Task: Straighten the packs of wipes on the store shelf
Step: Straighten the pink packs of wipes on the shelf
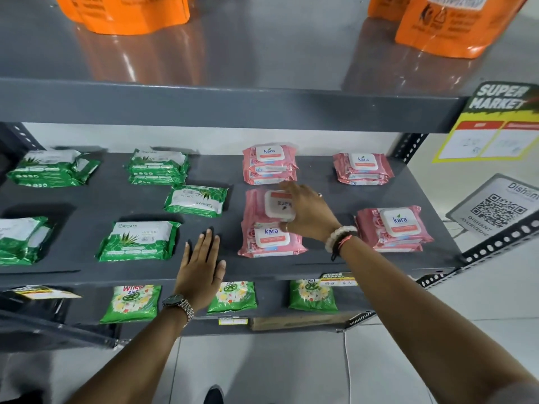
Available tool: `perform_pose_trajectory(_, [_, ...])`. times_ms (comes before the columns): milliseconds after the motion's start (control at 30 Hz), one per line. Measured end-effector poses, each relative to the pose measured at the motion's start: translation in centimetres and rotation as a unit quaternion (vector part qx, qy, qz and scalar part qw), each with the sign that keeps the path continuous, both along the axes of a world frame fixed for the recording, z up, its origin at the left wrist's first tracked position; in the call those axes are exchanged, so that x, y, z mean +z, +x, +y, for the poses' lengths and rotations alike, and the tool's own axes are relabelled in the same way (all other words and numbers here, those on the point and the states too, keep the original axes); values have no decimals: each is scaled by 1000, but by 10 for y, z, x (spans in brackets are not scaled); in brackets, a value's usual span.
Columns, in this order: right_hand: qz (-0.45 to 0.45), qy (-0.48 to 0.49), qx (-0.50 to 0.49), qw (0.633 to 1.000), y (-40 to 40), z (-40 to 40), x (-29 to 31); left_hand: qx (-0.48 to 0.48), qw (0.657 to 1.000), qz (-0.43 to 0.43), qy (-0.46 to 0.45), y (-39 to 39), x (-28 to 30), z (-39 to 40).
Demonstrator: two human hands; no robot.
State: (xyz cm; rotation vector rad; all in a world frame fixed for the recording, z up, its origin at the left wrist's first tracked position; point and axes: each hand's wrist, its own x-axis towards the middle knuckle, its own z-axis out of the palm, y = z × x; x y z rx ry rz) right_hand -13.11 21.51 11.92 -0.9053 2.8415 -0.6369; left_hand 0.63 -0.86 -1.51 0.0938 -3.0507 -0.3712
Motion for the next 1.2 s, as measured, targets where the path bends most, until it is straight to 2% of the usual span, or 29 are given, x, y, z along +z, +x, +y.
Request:
perform_pose_trajectory(233, [-2,109,70,992,17,-9,-13,7,1000,-9,-10,-1,0,0])
perform_pose_trajectory(400, [-21,126,96,987,17,-6,-5,1,1000,-4,-6,-1,0,0])
perform_pose_trajectory(567, [0,91,-15,996,17,-11,-12,-2,1000,-6,-9,-2,-1,-1])
perform_pose_trajectory(700, [-3,100,-125,987,21,-26,-19,-4,1000,-3,-3,-2,-1,-2])
perform_pose_trajectory(833, [14,103,-159,982,23,-31,-14,-10,1000,-4,7,-2,0,-2])
perform_pose_trajectory(900, [40,80,-124,988,18,-25,-6,-14,1000,-2,10,-1,0,-3])
perform_pose_trajectory(1000, [78,108,54,990,7,-10,7,-14,1000,-4,14,-1,0,-3])
perform_pose_trajectory(1100, [131,213,195,948,7,-3,10,-15,1000,-1,18,-3,0,-3])
perform_pose_trajectory(1200, [164,283,240,914,12,-6,3,-15,1000,-2,21,-4,-1,-4])
